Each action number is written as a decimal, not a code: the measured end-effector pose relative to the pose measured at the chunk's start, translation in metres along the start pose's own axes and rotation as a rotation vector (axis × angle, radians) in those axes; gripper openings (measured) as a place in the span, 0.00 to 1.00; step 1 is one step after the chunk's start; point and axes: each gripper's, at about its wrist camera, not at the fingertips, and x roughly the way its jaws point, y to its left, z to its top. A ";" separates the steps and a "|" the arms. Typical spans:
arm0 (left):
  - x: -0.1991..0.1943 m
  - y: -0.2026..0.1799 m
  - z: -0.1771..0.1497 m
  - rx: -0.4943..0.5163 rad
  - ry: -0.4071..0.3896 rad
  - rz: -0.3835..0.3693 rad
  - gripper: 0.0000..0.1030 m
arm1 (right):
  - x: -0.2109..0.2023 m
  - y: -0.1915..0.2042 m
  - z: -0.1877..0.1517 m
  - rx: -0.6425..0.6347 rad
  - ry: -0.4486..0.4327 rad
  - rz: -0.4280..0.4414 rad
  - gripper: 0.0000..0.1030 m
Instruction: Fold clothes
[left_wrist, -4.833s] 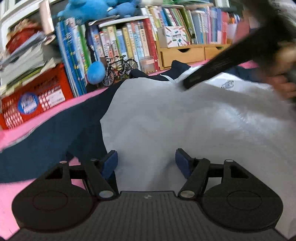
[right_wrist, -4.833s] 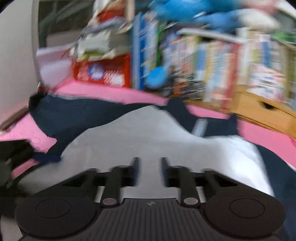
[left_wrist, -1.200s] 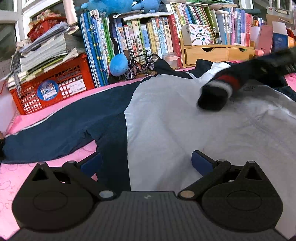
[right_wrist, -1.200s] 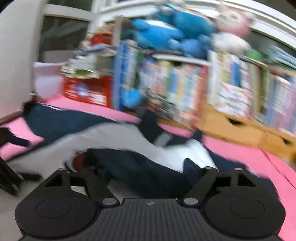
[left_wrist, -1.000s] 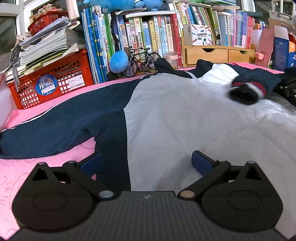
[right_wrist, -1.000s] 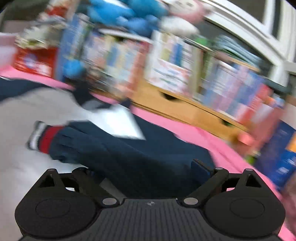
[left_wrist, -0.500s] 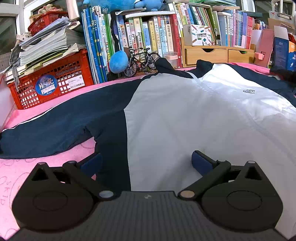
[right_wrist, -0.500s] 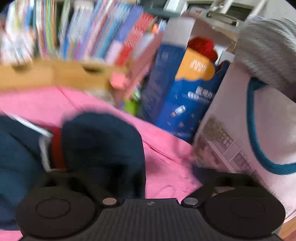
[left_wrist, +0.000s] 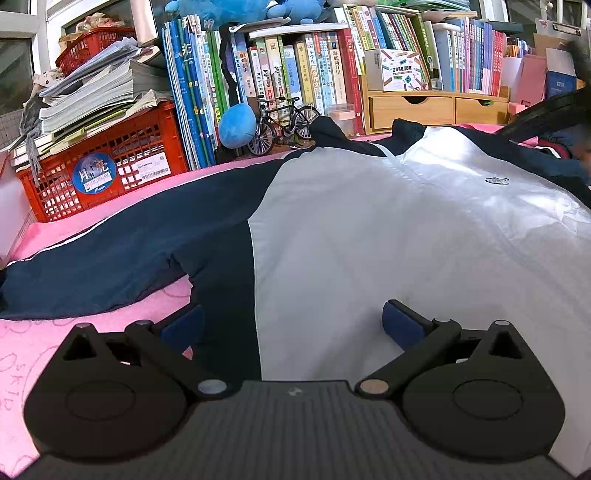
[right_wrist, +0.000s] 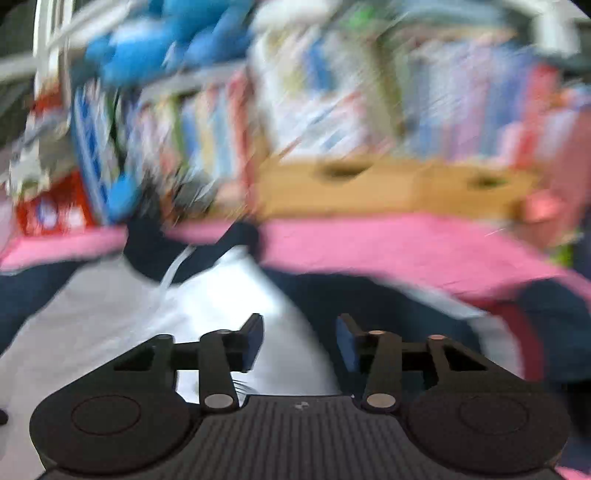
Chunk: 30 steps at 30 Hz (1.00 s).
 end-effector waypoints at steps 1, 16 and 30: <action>0.000 0.001 0.000 -0.003 0.001 -0.002 1.00 | 0.024 0.010 0.004 -0.028 0.032 -0.008 0.39; 0.001 0.003 0.001 -0.027 0.011 -0.017 1.00 | 0.069 0.028 0.019 -0.120 0.002 -0.004 0.55; 0.001 0.002 0.001 -0.028 0.011 -0.015 1.00 | -0.004 -0.036 -0.014 -0.089 -0.028 -0.151 0.85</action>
